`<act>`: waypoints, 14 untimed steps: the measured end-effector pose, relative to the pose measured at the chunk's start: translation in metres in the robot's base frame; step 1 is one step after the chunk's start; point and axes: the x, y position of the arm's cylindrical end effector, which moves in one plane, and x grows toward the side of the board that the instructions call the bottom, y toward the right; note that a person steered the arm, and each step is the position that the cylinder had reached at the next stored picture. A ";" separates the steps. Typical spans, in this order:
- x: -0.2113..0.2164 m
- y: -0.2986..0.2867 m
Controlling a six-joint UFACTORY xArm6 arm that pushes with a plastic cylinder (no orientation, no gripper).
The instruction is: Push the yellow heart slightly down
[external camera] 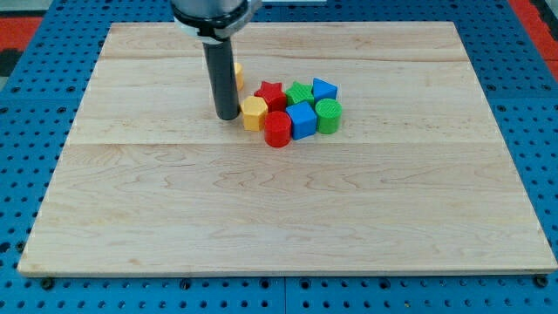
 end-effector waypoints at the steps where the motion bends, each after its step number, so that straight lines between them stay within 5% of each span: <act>1: -0.006 -0.012; 2: -0.069 -0.069; 4: -0.079 0.046; 6: -0.113 0.074; 10: -0.120 0.072; 12: -0.091 0.061; 14: -0.112 0.153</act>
